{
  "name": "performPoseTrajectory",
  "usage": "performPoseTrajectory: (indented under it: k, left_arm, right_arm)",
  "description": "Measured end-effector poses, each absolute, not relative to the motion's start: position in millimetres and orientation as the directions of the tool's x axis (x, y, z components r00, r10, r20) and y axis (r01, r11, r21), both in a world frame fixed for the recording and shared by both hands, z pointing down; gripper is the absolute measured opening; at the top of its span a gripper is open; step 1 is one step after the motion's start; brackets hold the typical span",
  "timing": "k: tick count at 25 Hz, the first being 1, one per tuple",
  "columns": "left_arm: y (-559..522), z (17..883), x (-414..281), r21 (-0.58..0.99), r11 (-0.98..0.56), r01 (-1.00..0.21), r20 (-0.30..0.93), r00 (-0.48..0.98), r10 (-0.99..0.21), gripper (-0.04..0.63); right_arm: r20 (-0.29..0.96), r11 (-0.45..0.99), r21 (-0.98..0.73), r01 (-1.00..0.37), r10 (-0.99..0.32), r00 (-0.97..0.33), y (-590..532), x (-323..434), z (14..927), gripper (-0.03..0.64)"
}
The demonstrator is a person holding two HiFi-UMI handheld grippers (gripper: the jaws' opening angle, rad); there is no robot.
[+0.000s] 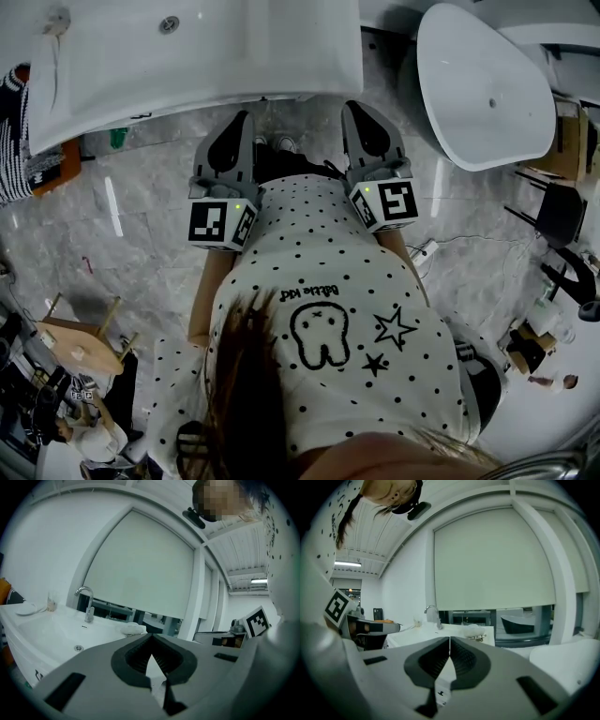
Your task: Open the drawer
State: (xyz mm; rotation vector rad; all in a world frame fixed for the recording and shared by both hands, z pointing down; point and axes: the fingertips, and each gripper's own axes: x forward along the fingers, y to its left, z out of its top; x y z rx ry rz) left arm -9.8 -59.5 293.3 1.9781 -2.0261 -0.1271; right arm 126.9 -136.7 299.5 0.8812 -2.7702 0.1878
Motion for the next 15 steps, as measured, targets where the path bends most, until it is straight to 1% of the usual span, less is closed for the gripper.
performPoseTrajectory:
  k: [10, 12, 15]
  left_arm:
    - [-65, 298, -4, 0.278, 0.051, -0.959, 0.171, -0.002, -0.985, 0.005]
    - [-66, 301, -3, 0.268, 0.053, -0.962, 0.19, -0.001, -0.982, 0.005]
    - [-67, 315, -6, 0.242, 0.06, -0.969, 0.253, 0.003, -0.967, 0.005]
  right_arm:
    - [0.252, 0.808, -0.052, -0.586, -0.558, -0.791, -139, 136, 298, 0.015]
    - [0.254, 0.808, -0.051, -0.587, -0.558, -0.79, -138, 139, 297, 0.015]
    - [0.261, 0.811, -0.054, -0.583, -0.552, -0.792, -136, 140, 299, 0.015]
